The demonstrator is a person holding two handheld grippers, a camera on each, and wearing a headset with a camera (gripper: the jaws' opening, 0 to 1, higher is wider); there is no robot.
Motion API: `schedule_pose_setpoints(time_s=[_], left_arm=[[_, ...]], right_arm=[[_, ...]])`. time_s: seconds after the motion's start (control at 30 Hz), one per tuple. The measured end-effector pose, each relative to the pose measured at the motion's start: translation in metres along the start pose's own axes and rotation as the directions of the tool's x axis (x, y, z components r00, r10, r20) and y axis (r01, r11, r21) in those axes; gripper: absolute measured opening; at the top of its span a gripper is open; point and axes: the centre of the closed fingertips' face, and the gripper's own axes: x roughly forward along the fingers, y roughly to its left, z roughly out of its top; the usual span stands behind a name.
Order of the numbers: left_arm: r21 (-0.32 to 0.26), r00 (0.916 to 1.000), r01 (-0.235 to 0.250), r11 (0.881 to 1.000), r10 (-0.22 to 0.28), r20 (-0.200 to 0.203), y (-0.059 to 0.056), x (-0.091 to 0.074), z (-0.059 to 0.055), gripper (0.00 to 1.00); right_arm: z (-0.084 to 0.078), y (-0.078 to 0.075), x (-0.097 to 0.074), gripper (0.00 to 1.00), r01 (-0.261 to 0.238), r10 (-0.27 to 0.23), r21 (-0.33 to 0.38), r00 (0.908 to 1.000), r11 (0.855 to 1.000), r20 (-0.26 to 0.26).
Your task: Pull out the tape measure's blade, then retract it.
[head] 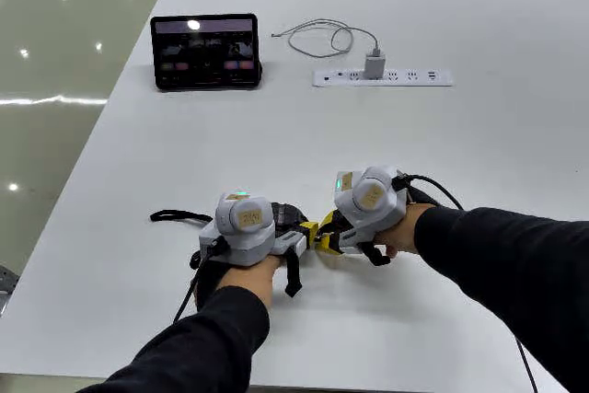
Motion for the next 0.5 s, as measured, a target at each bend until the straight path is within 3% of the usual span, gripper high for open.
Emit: schedule_pose_setpoints(time_s=[0.5], left_arm=[[-0.005,1.0000,0.009,1.000,-0.009,0.003,0.0000,0.0000,0.0003,0.61]], right_arm=[[-0.0005,0.0000,-0.0012,0.11,0.004,-0.004,0.015,1.0000,1.000,0.001]])
